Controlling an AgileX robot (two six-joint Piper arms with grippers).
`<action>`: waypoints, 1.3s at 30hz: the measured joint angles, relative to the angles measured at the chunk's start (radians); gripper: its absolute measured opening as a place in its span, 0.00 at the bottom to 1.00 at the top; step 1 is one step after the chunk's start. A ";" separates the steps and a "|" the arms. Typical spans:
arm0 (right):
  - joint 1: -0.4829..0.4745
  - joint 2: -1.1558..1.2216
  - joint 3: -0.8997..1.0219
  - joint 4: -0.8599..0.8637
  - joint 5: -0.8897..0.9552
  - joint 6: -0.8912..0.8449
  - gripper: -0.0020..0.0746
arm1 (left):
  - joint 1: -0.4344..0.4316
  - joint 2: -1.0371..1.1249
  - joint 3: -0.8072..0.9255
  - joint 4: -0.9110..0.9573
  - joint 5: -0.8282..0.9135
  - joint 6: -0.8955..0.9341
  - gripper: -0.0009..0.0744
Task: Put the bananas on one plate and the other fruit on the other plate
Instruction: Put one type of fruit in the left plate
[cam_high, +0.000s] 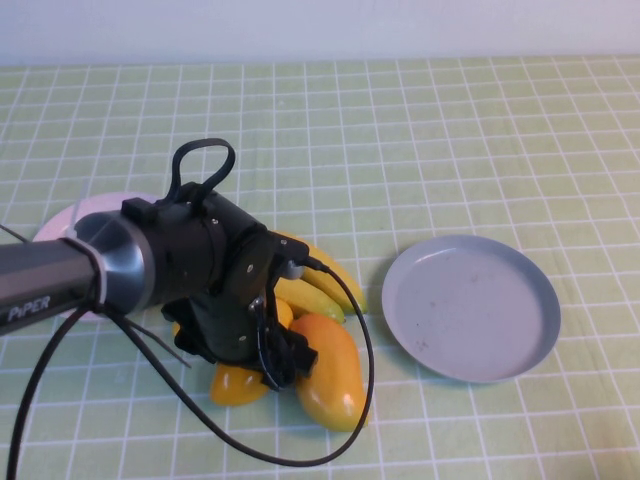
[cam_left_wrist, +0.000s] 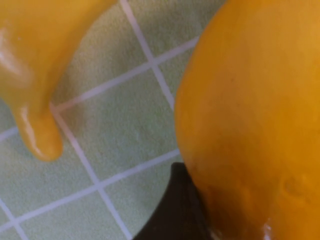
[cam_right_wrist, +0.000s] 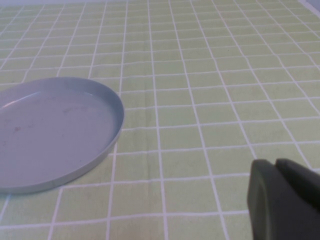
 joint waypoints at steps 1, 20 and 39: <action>0.000 0.000 0.000 0.000 0.000 0.000 0.01 | 0.000 0.000 0.000 0.003 0.000 0.000 0.73; 0.000 0.000 0.000 0.020 0.000 0.000 0.01 | 0.207 -0.216 -0.009 0.126 0.156 0.041 0.73; 0.000 0.000 0.000 0.020 0.000 0.000 0.01 | 0.537 0.191 -0.424 0.050 0.226 0.285 0.73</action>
